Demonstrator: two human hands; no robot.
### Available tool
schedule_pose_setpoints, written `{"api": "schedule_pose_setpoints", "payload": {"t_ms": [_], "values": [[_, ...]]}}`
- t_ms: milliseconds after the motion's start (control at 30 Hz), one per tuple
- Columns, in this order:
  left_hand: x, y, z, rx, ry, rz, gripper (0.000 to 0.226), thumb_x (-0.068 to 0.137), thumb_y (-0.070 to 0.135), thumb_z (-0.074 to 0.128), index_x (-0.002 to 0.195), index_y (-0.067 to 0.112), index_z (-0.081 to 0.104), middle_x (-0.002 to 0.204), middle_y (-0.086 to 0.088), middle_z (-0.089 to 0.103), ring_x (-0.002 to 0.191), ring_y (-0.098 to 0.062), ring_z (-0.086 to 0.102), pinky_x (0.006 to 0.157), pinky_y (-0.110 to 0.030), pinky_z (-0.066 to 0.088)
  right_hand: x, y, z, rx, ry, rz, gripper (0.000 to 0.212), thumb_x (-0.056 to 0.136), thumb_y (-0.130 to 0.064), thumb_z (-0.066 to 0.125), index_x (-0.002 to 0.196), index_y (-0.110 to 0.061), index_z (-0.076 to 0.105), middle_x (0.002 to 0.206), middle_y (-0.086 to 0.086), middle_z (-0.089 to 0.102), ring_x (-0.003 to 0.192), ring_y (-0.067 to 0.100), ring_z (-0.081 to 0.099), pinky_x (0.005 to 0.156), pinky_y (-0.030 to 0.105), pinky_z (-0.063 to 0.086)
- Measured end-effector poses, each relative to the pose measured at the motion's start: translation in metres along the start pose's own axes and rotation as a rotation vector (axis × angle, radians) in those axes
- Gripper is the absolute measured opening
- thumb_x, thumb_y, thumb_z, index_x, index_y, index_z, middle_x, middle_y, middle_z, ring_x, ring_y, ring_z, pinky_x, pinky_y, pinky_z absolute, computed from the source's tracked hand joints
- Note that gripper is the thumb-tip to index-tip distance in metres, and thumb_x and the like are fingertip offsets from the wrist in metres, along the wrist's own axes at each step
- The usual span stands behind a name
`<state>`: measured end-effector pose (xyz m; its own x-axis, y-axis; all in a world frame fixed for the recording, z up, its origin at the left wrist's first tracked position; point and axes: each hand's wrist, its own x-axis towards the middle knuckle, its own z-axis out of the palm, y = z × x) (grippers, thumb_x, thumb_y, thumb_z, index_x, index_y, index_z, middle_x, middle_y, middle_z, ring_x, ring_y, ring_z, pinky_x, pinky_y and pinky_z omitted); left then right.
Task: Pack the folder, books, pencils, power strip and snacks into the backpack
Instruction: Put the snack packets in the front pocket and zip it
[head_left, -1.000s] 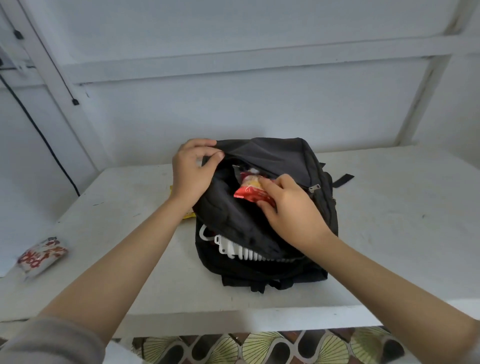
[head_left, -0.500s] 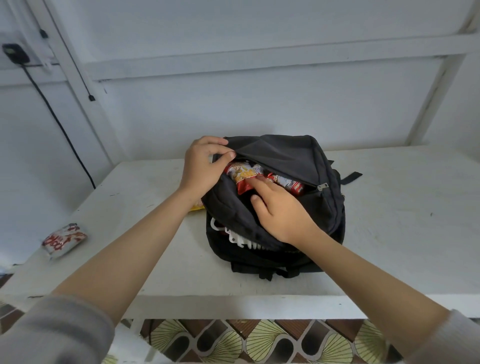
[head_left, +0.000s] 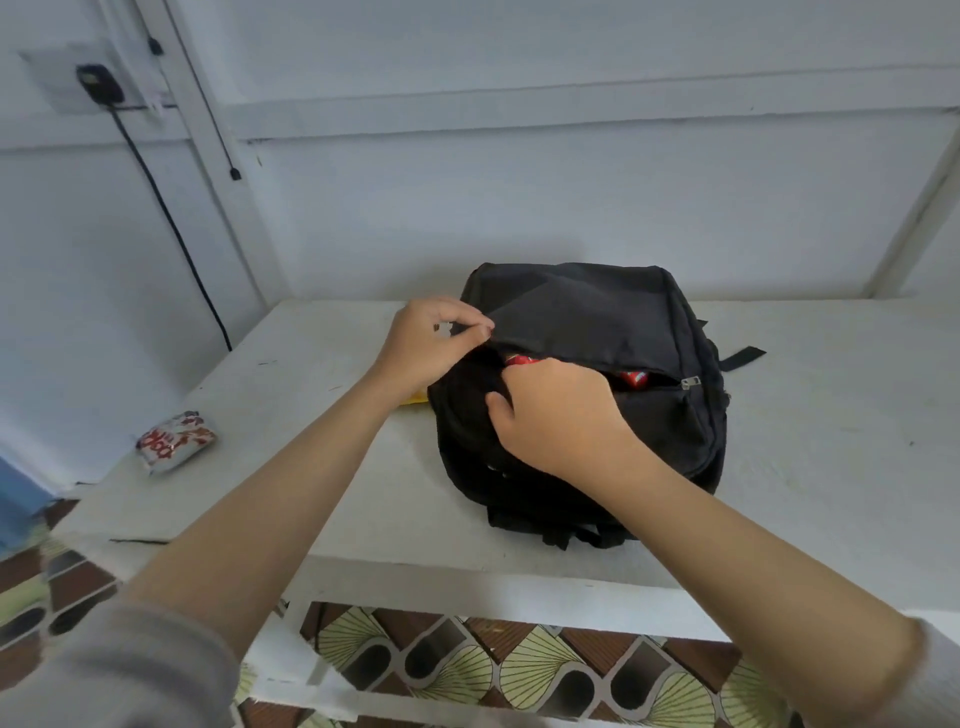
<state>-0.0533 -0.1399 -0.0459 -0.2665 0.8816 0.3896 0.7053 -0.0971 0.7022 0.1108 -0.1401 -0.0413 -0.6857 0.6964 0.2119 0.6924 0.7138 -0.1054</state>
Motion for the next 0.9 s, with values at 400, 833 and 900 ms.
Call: {"api": "schedule_pose_setpoints", "payload": {"t_ms": [400, 833, 900], "values": [[-0.099, -0.128, -0.120, 0.439, 0.288, -0.394, 0.019, 0.082, 0.016, 0.066, 0.100, 0.019, 0.071, 0.113, -0.002, 0.063, 0.101, -0.022, 0.056, 0.090, -0.031, 0.039, 0.103, -0.099, 0.054, 0.025, -0.091, -0.162, 0.013, 0.095, -0.020, 0.040, 0.095, -0.012, 0.051, 0.092, 0.004, 0.054, 0.092, 0.026, 0.055, 0.067, 0.029, 0.036], [-0.125, -0.215, -0.164, 0.578, 0.121, -0.759, 0.062, 0.078, 0.056, 0.057, 0.134, 0.030, 0.046, 0.140, -0.017, 0.037, 0.129, -0.035, 0.034, 0.105, -0.044, 0.029, 0.137, -0.112, 0.127, 0.220, -0.271, 0.326, 0.060, 0.096, -0.040, 0.041, 0.141, -0.004, 0.024, 0.148, 0.037, -0.011, 0.136, 0.056, 0.002, 0.112, 0.054, 0.020], [-0.123, -0.218, -0.163, 0.450, 0.188, -0.718, 0.049, 0.077, 0.040, 0.068, 0.122, 0.025, 0.056, 0.130, -0.013, 0.045, 0.120, -0.032, 0.044, 0.100, -0.042, 0.036, 0.136, -0.113, 0.128, 0.286, -0.259, 0.355, 0.059, 0.094, -0.042, 0.044, 0.140, -0.011, 0.025, 0.146, 0.039, -0.014, 0.130, 0.059, 0.020, 0.108, 0.053, 0.027]]}}
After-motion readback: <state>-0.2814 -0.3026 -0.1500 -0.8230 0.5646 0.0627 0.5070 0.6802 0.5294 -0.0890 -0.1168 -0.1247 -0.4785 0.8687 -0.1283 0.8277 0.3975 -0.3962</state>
